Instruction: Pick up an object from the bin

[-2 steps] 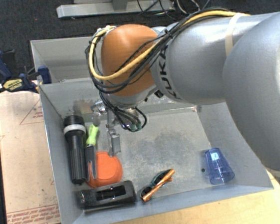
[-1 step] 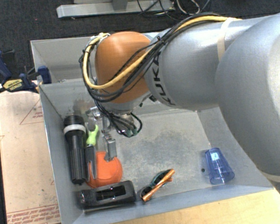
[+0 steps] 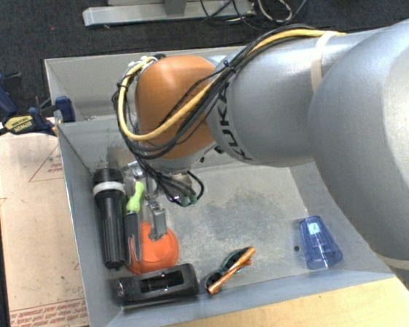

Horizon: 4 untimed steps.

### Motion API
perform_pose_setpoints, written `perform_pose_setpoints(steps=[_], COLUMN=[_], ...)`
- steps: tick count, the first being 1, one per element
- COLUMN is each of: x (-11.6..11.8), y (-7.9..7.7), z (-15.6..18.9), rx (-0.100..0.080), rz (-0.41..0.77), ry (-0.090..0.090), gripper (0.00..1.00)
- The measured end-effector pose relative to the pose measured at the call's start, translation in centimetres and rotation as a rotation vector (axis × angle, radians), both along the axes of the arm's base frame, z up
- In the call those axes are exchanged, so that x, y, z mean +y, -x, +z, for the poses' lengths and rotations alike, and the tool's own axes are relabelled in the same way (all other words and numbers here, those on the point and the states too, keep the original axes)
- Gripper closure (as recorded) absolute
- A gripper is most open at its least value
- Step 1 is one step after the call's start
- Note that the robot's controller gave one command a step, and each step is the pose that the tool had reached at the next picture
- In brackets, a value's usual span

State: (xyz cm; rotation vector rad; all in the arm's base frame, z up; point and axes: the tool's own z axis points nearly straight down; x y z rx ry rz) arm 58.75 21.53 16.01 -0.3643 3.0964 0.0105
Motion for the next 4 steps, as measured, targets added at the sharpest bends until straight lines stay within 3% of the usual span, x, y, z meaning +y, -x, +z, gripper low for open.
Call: perform_pose_setpoints(steps=[1, 2, 3, 4], x=[-0.7, -0.6, -0.5, -0.9], y=[3.4, 2.7, -4.7, -1.6], z=[-8.1, -6.5, -8.0, -7.1], rx=[-0.007, -0.006, -0.013, -0.009], rz=[0.323, 0.327, 0.237, 0.265], ry=[0.009, 0.008, 0.006, 0.008], gripper=[0.00, 0.00, 0.00, 0.00])
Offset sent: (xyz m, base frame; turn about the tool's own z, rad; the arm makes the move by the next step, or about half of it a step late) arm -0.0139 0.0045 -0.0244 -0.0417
